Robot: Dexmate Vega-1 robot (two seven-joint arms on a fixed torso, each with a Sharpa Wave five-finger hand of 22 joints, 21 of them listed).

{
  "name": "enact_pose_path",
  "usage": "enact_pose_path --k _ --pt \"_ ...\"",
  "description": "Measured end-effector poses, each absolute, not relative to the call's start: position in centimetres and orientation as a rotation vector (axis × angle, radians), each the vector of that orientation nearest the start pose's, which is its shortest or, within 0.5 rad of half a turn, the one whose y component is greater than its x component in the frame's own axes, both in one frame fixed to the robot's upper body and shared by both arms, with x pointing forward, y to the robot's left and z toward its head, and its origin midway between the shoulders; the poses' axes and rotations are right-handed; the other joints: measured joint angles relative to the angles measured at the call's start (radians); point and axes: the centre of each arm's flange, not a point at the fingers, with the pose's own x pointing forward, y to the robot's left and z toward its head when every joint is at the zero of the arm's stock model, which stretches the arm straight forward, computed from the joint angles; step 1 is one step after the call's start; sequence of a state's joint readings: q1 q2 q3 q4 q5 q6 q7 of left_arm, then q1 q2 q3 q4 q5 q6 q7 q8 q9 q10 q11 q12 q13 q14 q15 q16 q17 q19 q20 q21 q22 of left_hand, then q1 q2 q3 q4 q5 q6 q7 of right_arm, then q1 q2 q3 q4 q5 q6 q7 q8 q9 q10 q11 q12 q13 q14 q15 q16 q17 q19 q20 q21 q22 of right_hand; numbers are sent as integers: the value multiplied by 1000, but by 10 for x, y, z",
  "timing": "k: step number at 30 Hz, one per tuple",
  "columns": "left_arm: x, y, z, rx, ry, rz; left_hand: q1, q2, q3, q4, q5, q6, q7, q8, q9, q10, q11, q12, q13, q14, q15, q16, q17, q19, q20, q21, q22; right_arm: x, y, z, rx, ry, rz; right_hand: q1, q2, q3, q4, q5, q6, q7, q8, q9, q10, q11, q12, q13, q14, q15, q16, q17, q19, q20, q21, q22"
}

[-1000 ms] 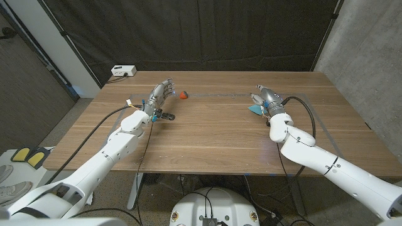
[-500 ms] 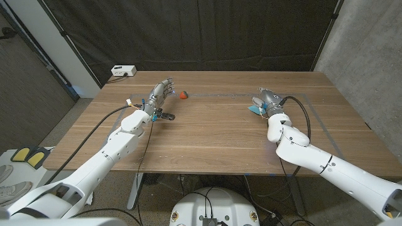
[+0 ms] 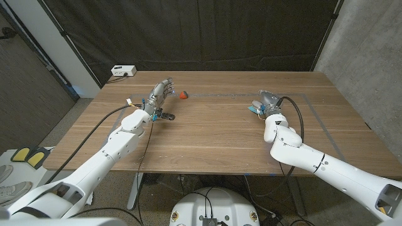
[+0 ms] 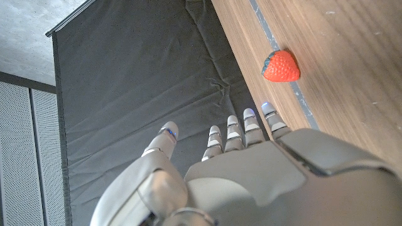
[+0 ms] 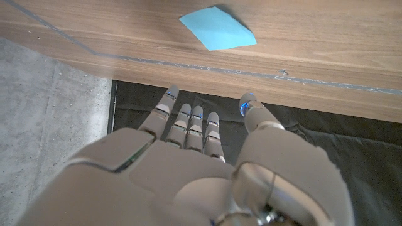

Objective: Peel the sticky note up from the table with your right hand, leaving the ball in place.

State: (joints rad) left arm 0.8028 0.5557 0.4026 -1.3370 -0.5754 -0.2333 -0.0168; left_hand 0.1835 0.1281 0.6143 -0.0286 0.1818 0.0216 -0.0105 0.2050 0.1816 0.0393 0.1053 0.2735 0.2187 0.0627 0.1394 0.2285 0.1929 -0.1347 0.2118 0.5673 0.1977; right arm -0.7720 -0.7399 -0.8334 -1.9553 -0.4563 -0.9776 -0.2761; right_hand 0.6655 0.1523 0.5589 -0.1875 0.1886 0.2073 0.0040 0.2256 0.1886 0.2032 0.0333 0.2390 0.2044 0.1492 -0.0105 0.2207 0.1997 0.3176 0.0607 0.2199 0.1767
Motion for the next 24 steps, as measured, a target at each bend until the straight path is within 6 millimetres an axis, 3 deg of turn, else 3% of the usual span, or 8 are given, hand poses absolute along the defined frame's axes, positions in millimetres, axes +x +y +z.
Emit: enact_pose_path --k 7,11,19,24 --pt "654 284 -6 92 -583 -220 0 0 4 4 0 0 0 -1 0 0 0 -4 0 0 0 0 5 0 0 -6 0 583 -213 -36 -1303 -252 -407 29 -25 3 -3 0 23 3 0 0 17 1 1 0 13 2 0 0 9 -2 0 0" --pt "654 284 -6 95 -578 -221 0 0 4 4 0 0 0 -7 0 0 0 -4 0 0 0 0 5 0 0 -6 0 585 -211 -38 -1317 -238 -401 41 -38 -18 11 0 47 3 4 0 40 6 9 0 27 -4 0 0 16 5 0 0" --pt "655 284 -5 100 -574 -222 0 0 4 4 0 0 0 -7 0 0 0 -4 0 0 0 0 5 0 0 -6 0 588 -208 -42 -1341 -221 -396 56 -61 -27 4 0 67 -6 5 0 57 0 13 0 51 -11 0 0 43 3 7 0" --pt "655 283 -2 104 -577 -227 -9 -1 4 4 0 0 0 -7 0 0 0 -4 0 0 0 0 5 0 0 -6 0 589 -208 -44 -1365 -205 -413 96 -72 -30 1 8 79 -11 11 0 69 -4 15 0 65 -22 0 -2 47 0 7 0"
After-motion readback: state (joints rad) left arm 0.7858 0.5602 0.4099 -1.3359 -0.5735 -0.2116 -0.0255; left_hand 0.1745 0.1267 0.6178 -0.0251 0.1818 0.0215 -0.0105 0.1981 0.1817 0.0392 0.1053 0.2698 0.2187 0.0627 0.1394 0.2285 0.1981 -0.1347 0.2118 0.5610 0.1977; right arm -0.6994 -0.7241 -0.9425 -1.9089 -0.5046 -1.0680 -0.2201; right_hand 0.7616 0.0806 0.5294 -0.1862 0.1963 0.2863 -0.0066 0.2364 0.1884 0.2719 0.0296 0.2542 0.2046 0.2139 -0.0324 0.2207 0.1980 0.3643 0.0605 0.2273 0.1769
